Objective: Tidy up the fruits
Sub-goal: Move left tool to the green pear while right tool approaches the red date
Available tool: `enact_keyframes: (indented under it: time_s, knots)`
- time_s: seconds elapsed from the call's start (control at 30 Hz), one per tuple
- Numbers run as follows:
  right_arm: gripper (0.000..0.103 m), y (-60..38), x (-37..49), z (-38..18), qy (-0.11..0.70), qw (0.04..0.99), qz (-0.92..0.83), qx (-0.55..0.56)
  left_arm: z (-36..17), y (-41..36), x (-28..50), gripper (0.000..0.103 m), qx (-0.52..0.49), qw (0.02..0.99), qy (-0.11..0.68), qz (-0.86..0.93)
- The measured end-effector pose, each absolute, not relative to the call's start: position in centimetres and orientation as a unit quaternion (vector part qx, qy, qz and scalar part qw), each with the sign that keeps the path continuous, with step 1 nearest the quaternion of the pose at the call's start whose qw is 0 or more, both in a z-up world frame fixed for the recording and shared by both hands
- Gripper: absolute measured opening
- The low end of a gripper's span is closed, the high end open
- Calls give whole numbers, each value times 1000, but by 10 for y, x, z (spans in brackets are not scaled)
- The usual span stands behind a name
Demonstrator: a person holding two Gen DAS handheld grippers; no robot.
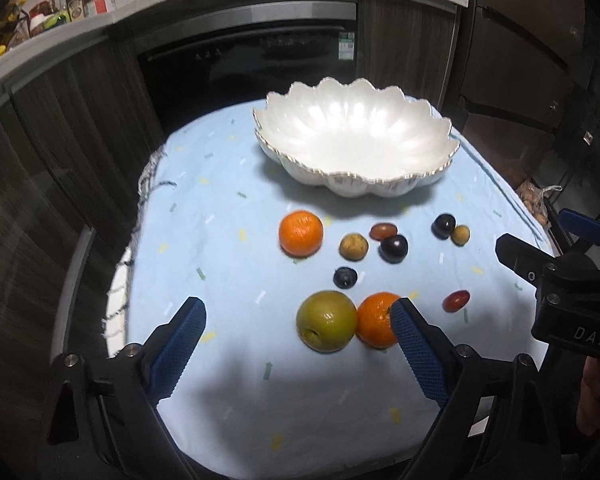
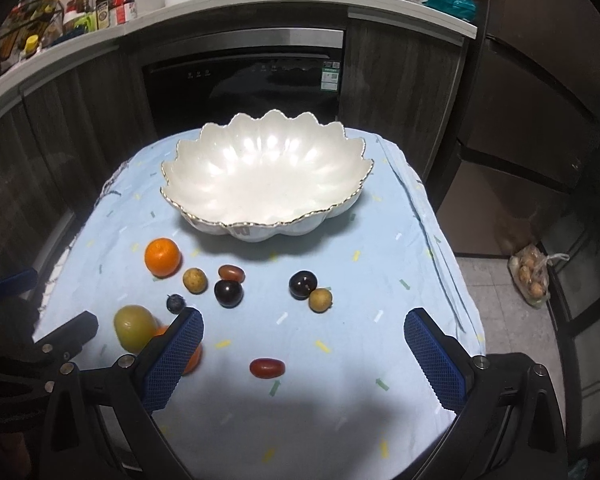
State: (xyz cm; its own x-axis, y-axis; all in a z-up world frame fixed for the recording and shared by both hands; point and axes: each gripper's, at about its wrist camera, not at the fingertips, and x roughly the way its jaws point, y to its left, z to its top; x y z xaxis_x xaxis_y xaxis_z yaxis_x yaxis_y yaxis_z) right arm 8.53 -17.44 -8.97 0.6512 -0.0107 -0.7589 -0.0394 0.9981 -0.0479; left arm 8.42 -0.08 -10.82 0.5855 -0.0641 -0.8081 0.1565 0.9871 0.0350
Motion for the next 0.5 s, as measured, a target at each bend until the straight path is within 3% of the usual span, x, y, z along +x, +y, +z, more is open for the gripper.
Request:
enact_keyframes:
  time_s: [0.2, 0.33, 0.5]
  knots:
    - [101, -175, 90, -109, 429, 902, 13, -34, -123, -3, 88, 92, 50, 891, 445, -71]
    - [98, -174, 92, -121, 431, 901, 22, -40, -133, -6, 91, 81, 52, 891, 444, -77]
    - [92, -170, 96, -133, 442, 895, 39, -40, -142, -4, 97, 81, 42, 888, 451, -80]
